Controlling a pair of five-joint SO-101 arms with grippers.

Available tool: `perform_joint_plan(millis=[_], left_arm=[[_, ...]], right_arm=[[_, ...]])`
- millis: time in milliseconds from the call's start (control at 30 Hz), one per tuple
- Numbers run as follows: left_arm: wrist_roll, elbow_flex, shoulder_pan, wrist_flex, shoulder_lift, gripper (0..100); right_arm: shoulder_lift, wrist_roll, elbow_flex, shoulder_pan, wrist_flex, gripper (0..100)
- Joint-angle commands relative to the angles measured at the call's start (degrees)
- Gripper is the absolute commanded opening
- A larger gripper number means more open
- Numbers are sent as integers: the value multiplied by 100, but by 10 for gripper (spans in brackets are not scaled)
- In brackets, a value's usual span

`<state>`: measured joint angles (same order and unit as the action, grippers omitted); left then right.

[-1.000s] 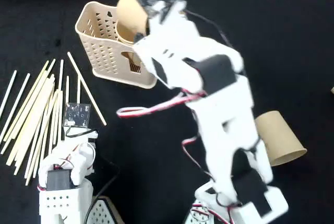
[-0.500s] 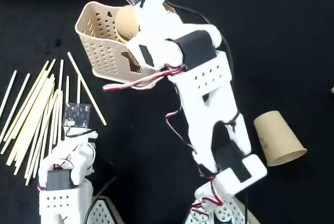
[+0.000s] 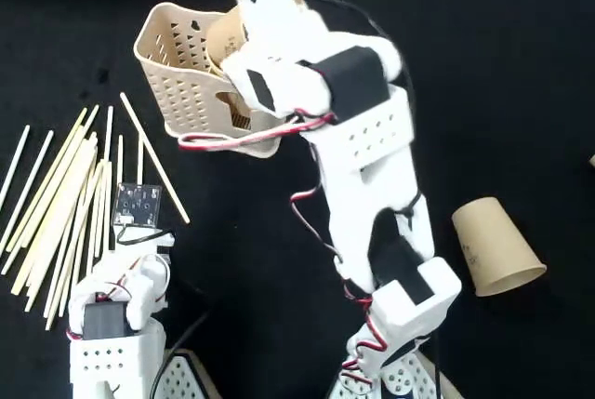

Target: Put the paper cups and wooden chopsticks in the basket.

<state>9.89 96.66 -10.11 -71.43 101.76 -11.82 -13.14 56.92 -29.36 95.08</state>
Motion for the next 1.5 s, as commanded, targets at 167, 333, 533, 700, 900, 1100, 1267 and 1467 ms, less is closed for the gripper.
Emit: perform_joint_plan(millis=[167, 333, 533, 700, 900, 1100, 1267, 1467], left_arm=[[-44, 75, 40, -35, 53, 30], [-44, 75, 40, -35, 53, 30], [-44, 75, 40, -35, 53, 30], [-44, 75, 40, -35, 53, 30], [-44, 75, 40, -35, 53, 30], [-44, 75, 40, -35, 53, 30], [-44, 75, 40, -35, 53, 30], [-44, 75, 40, -35, 53, 30]], right_arm=[[-189, 35, 400, -695, -879, 293], [-620, 18, 479, -897, -1116, 293], [-365, 0, 1692, -492, -668, 293], [-57, 9, 2334, 62, 255, 293], [154, 774, 1938, 1688, 615, 293], [259, 1820, -189, 2004, 607, 293], [400, 2312, -804, 1864, 484, 293], [391, 2356, -1007, 1433, 448, 293]])
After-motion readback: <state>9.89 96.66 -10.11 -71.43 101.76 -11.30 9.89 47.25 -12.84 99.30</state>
